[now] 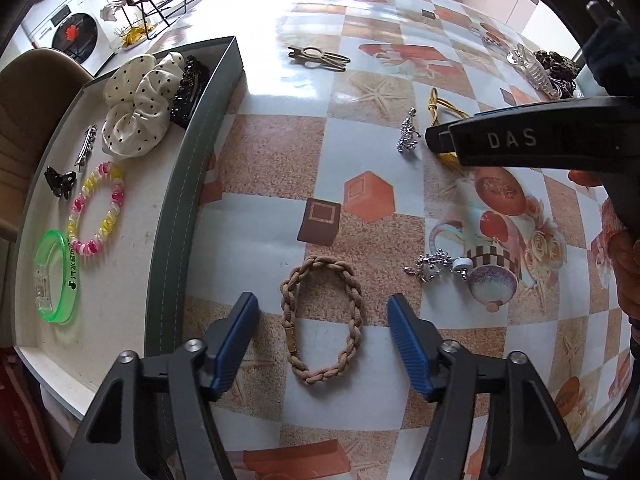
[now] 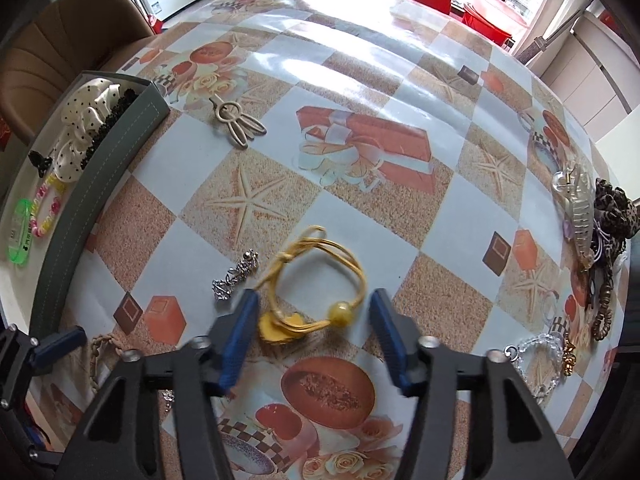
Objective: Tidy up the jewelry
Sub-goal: 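Grasp the tan braided bracelet with the left tool while the right grasps the yellow hair tie, then carry the braided bracelet and yellow hair tie into the tray and open both tools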
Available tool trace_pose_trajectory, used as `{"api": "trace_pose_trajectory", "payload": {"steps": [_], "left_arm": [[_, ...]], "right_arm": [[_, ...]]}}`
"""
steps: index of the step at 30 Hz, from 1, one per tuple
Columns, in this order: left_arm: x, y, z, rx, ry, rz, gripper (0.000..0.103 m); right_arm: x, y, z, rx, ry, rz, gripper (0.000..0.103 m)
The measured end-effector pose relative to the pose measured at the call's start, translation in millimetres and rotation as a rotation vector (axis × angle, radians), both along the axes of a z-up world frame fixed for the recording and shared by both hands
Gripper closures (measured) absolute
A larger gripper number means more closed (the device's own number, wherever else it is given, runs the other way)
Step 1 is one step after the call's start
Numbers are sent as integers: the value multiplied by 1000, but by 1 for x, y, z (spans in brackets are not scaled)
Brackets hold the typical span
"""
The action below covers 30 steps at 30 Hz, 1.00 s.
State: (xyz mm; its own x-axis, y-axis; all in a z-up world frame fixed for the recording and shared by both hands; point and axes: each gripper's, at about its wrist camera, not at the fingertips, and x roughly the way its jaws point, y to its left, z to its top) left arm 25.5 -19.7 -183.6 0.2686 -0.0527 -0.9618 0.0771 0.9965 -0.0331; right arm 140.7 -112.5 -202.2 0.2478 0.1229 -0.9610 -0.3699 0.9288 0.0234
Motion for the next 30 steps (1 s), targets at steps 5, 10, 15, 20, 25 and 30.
{"api": "trace_pose_trajectory", "payload": {"steps": [5,10,15,20,25,30], "left_arm": [[0,5,4,-15,-2,-4,69],[-2,10,7,-66,10,1,88],[-6,16,16,-136,9,14,88],[-8,26,32,-204,2,29,88],[-10,35,48,-251,-13,33,88],[-13,44,61,-269,-28,34,88]], "right_arm": [[-1,1,4,6,-7,-6,74],[-4,-6,7,29,-3,-63,99],[-4,-26,13,113,17,-148,99],[-10,-42,23,184,42,-219,99],[-27,-55,31,230,49,-253,99],[-37,-57,43,265,49,-271,99]]}}
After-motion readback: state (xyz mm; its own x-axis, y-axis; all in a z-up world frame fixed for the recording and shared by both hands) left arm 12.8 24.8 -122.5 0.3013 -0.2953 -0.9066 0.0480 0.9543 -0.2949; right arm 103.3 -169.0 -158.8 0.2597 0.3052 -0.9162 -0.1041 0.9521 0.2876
